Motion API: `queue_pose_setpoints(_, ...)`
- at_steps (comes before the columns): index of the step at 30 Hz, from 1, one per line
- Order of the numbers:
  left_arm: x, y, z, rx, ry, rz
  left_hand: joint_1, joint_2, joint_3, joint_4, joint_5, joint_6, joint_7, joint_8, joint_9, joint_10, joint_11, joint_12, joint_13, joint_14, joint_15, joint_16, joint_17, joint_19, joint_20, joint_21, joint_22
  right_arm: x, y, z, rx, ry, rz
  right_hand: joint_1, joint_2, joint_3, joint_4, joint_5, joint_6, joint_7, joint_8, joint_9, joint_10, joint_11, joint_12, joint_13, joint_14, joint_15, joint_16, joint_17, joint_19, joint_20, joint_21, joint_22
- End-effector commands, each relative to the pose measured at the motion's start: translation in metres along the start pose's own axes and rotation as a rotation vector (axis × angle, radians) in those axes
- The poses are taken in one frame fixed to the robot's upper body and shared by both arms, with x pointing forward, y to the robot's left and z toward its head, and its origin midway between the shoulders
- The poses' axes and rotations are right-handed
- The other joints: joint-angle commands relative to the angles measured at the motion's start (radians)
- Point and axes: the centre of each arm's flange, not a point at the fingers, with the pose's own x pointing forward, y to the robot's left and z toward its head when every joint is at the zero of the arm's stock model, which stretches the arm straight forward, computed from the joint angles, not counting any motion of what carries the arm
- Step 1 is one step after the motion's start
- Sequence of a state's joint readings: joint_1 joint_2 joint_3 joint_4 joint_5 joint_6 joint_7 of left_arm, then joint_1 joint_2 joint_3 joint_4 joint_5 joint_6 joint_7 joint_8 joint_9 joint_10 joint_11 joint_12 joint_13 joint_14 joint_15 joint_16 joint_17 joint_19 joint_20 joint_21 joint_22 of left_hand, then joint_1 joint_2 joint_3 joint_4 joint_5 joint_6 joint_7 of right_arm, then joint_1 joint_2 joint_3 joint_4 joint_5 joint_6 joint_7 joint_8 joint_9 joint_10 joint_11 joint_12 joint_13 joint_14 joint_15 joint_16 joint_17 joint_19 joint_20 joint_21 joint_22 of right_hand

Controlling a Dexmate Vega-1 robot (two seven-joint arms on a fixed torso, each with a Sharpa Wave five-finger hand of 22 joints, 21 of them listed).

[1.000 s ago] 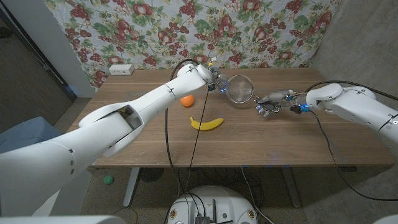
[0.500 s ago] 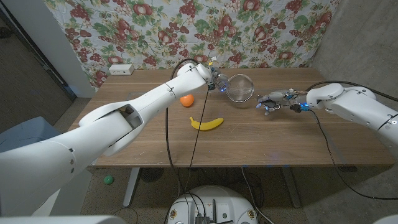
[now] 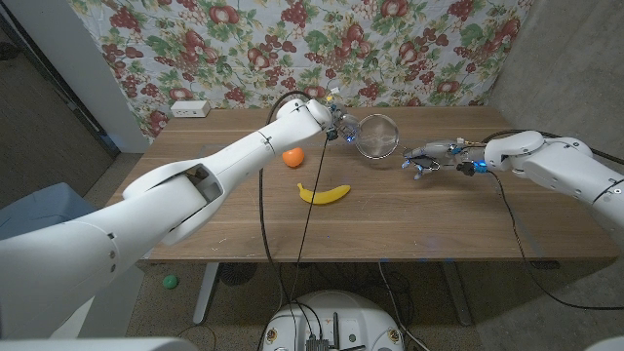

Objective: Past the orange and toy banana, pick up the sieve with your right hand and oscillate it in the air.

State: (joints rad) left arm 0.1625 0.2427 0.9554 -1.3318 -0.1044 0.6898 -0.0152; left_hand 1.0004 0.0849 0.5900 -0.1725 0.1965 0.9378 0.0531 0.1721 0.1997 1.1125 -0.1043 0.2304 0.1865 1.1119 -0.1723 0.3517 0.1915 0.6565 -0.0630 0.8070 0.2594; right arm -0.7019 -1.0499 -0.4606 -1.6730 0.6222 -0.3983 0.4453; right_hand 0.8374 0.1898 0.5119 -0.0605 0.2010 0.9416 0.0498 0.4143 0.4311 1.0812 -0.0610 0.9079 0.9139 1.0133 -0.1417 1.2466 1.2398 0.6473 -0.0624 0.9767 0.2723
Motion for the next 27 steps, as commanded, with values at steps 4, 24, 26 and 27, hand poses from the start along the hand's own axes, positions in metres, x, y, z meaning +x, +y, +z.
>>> queue_pose_setpoints(4,-0.004,0.003,-0.006,-0.012,-0.022,-0.017,-0.109,-0.027,-0.067,0.019,0.007,-0.134,0.018,-0.006,-0.003,-0.159,-0.002,-0.048,0.009,-0.147,-0.02,-0.049,0.017,-0.09,0.006,0.009,-0.019,0.001,-0.01,-0.006,0.042,-0.011,0.056,0.003,-0.009,-0.003,0.007,0.009,0.041,0.019,0.011,0.022,0.045,-0.048,0.01,0.002,-0.002,-0.07,0.015,0.001,-0.019,-0.057,0.019,0.001)
queue_pose_setpoints(24,-0.009,0.01,-0.013,-0.032,-0.036,-0.078,-0.302,-0.065,-0.171,0.022,0.004,-0.552,-0.004,-0.001,-0.004,-0.669,0.128,-0.057,0.014,-0.518,0.125,-0.153,0.032,-0.342,0.114,-0.068,-0.067,0.007,-0.017,-0.01,0.099,-0.037,0.129,0.01,-0.008,-0.009,0.017,0.017,0.047,0.026,0.02,0.088,0.039,-0.047,0.032,0.006,-0.021,-0.071,0.056,0.0,-0.04,-0.064,0.073,-0.009)
queue_pose_setpoints(26,-0.011,0.011,-0.014,-0.03,-0.037,-0.083,-0.328,-0.074,-0.183,0.021,0.002,-0.628,-0.009,-0.005,-0.006,-0.752,0.146,-0.06,0.013,-0.595,0.149,-0.166,0.026,-0.399,0.129,-0.095,-0.07,0.007,-0.017,-0.01,0.102,-0.042,0.131,0.011,-0.008,-0.01,0.018,0.017,0.046,0.026,0.021,0.098,0.038,-0.046,0.037,0.011,-0.022,-0.071,0.062,0.0,-0.042,-0.064,0.081,-0.012)
queue_pose_setpoints(27,-0.012,0.012,-0.014,-0.031,-0.038,-0.082,-0.344,-0.079,-0.19,0.022,0.0,-0.66,-0.01,-0.002,-0.006,-0.795,0.153,-0.06,0.013,-0.645,0.167,-0.172,0.023,-0.422,0.135,-0.108,-0.071,0.007,-0.018,-0.01,0.105,-0.043,0.13,0.012,-0.008,-0.01,0.018,0.018,0.047,0.025,0.021,0.102,0.036,-0.047,0.041,0.015,-0.023,-0.071,0.064,0.0,-0.044,-0.065,0.084,-0.013)
